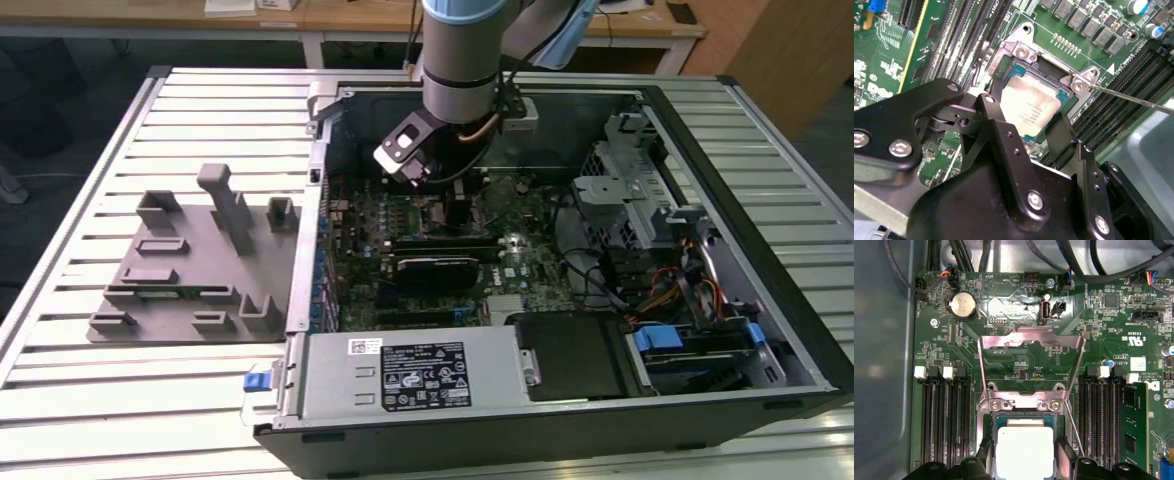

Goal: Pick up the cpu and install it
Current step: 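Place the cpu into insertion slot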

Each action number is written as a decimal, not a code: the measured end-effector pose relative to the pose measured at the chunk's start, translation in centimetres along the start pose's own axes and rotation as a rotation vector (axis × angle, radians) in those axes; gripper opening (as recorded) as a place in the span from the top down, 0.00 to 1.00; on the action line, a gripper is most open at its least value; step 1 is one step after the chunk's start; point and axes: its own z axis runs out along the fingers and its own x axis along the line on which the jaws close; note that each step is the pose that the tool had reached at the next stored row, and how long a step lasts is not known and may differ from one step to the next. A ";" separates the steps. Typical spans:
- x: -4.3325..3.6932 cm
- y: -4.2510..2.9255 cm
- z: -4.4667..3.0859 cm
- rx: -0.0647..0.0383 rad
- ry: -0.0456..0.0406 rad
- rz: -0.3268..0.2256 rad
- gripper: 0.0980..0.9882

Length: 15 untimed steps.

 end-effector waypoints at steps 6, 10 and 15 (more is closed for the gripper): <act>-0.01 0.03 -0.83 0.000 0.0000 0.000 0.42; -0.02 0.03 -0.84 0.000 0.0000 0.000 0.42; -0.02 0.03 -0.86 0.000 -0.0001 0.000 0.57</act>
